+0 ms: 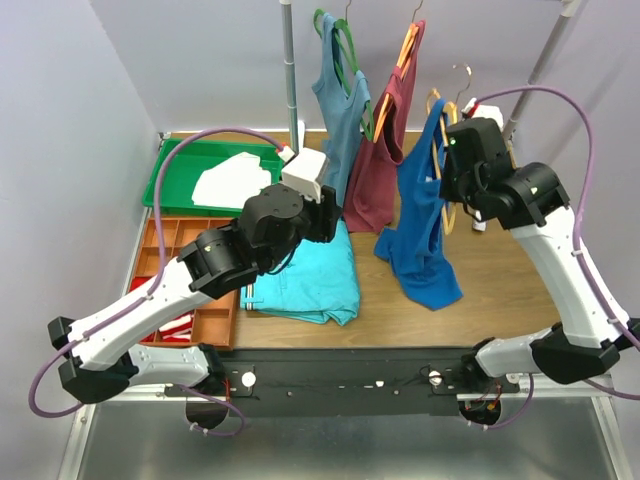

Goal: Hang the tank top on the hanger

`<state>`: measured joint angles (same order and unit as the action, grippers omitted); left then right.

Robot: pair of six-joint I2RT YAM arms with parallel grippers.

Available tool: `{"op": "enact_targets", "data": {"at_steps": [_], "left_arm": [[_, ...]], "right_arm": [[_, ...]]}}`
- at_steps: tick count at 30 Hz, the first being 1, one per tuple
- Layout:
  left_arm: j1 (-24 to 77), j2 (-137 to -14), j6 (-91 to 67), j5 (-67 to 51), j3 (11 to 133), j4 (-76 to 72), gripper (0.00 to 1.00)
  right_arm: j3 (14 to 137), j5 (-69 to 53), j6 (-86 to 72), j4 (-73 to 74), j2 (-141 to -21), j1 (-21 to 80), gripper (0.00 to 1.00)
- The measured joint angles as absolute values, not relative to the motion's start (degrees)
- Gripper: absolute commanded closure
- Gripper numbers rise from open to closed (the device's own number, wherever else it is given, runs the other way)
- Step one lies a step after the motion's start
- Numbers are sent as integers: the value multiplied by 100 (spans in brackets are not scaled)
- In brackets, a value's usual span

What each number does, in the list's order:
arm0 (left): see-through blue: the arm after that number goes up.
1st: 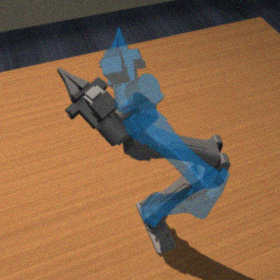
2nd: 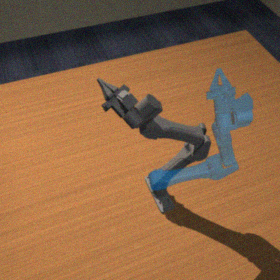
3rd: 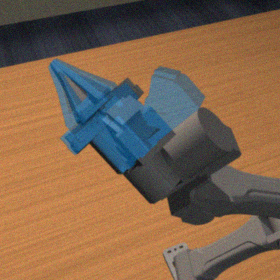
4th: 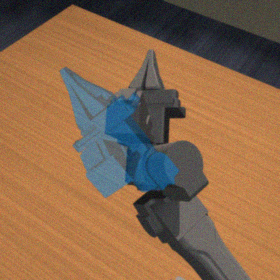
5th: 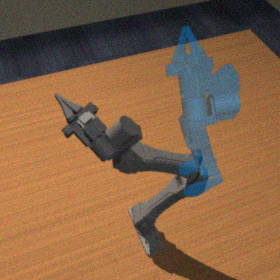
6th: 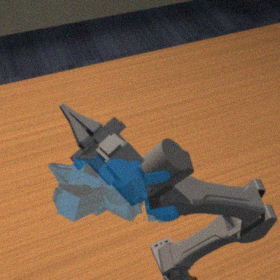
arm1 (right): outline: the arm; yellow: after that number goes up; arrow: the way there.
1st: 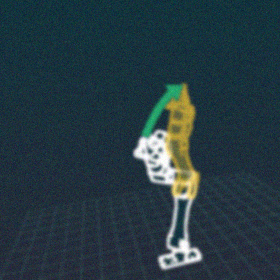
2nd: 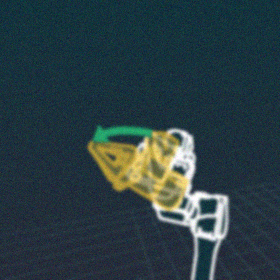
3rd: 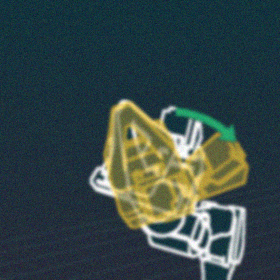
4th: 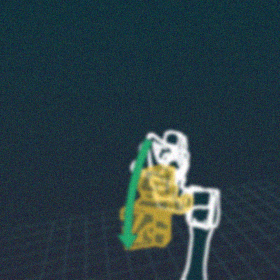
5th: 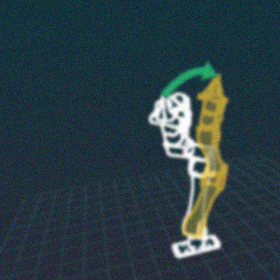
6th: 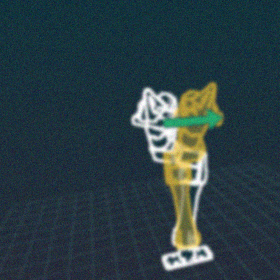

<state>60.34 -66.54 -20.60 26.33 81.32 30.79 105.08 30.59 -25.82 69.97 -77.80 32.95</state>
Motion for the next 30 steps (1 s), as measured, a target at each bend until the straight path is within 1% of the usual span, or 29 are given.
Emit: {"op": "enact_targets", "data": {"at_steps": [4, 7, 10, 14, 17, 27, 30], "left_arm": [[6034, -6386, -2060, 2580, 8106, 3197, 43], [6034, -6099, -2062, 2508, 7966, 3238, 43], [6034, -5927, -2060, 2464, 7819, 3253, 43], [6034, -5894, -2056, 2401, 7669, 3295, 43], [6034, -5878, -2012, 2362, 7579, 3347, 43], [6034, -5502, -1776, 2377, 7140, 3406, 43], [6034, -5487, -1723, 2379, 7087, 3398, 43]], "right_arm": [[10595, 2755, -2287, 6761, -7832, 2687, 99], [10506, 2401, -2091, 6560, -7832, 2029, 99], [10449, 2206, -1931, 6403, -7835, 1710, 99], [10473, 2005, -1752, 6215, -7854, 1640, 99], [10759, 1863, -1634, 6139, -8055, 1610, 99], [12250, 1712, -1492, 6086, -8879, 1535, 99], [12516, 1726, -1479, 6075, -9041, 1535, 99]]}}
